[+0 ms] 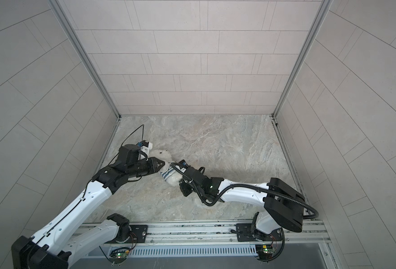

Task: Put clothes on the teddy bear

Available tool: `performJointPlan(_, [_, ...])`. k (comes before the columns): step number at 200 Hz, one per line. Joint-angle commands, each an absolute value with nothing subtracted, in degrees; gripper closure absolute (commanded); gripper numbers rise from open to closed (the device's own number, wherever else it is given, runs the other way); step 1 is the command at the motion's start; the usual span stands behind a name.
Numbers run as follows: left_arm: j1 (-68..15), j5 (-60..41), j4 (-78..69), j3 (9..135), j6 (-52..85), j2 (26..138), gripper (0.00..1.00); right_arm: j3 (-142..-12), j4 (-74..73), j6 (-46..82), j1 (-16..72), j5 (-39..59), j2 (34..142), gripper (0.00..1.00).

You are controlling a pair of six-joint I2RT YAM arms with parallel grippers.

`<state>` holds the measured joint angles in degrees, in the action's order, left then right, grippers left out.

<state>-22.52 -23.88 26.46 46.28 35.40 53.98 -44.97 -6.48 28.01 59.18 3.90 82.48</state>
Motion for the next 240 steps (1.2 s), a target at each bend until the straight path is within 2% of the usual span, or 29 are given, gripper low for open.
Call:
performJointPlan(1, [-22.37, -24.44, 25.35, 47.99, 32.32, 51.59, 0.59, -42.04, -19.66, 33.41, 57.03, 15.09, 78.03, 0.99])
performJointPlan(13, [-22.33, -24.68, 26.18, 48.66, 30.92, 51.57, 0.53, -38.71, -29.25, 39.26, 54.38, 20.89, 77.17, 0.99])
performJointPlan(34, [-22.39, -25.22, 26.53, 48.87, 29.5, 51.84, 0.51, -32.38, -42.91, 47.93, 49.15, 27.3, 77.51, 1.0])
performJointPlan(78, [-22.41, -25.71, 24.69, 46.64, 28.77, 54.04, 0.54, -20.12, -62.0, 59.03, 38.11, 31.86, 83.38, 1.0])
performJointPlan(93, [-22.44, -26.98, 23.12, 45.49, 28.85, 55.35, 0.55, -18.02, -62.54, 58.99, 35.82, 32.47, 84.56, 1.0])
performJointPlan(107, [-22.39, -27.68, 21.59, 44.6, 28.97, 56.82, 0.56, -16.65, -59.72, 57.68, 34.39, 31.88, 84.4, 1.0])
performJointPlan(119, [-22.46, -27.56, 20.26, 43.83, 29.0, 57.69, 0.56, -16.18, -55.57, 56.24, 33.22, 31.66, 83.46, 0.94])
performJointPlan(145, [-23.61, -26.17, 17.86, 43.12, 29.63, 59.62, 0.57, -16.93, -35.45, 49.28, 31.18, 26.28, 74.89, 0.74])
performJointPlan(171, [-26.48, -23.56, 15.99, 43.58, 29.61, 61.98, 0.57, -25.52, -1.32, 38.62, 31.12, 14.98, 63.32, 0.5])
performJointPlan(191, [-30.1, -21.59, 14.76, 45.09, 29.29, 65.45, 0.57, -29.56, 7.84, 32.21, 31.14, 9.15, 57.76, 0.37])
performJointPlan(212, [-32.69, -21.08, 12.83, 46.41, 29.71, 69.42, 0.59, -34.59, 14.35, 28.81, 31.57, 6.68, 57.66, 0.32])
performJointPlan(240, [-35.6, -18.55, 10.55, 47.71, 29.25, 74.55, 0.62, -40.15, 15.78, 26.02, 35.96, 3.03, 60.75, 0.32])
